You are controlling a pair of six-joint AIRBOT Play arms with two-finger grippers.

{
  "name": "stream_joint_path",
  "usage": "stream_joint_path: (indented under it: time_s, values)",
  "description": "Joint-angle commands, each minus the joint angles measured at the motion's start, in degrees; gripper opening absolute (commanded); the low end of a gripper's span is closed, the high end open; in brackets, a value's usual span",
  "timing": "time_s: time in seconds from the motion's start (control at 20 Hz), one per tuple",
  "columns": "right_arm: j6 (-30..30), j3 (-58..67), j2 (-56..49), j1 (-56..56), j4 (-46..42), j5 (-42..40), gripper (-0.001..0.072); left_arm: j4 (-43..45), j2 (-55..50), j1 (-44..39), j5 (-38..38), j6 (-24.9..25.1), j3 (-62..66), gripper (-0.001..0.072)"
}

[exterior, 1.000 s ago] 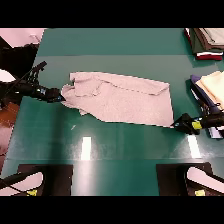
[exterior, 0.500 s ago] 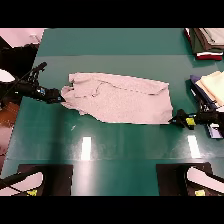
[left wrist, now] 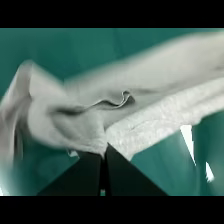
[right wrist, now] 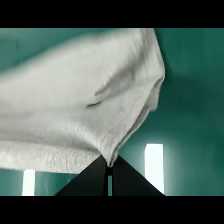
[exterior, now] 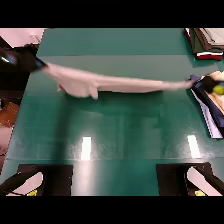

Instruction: Fold the shirts.

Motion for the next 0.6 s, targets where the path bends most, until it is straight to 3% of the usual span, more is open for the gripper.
stream_joint_path:
  time_s: [0.0, 0.25, 0.55]
  values:
    - [0.11, 17.03, 7.41, 0.0, 2.54, -0.76, 0.0011, 0.04, 5.81, 0.02, -0.68, -1.07, 17.46, 0.0022]
    - [1.33, 34.36, 13.68, -0.13, 1.01, -1.57, 0.0011, -0.02, 10.82, 0.02, -0.07, -6.8, 37.13, 0.0022]
    - [9.53, 49.44, 13.33, -0.11, -15.45, 7.52, 0.001, 0.04, 19.17, 0.02, 2.16, -10.78, 37.86, 0.0021]
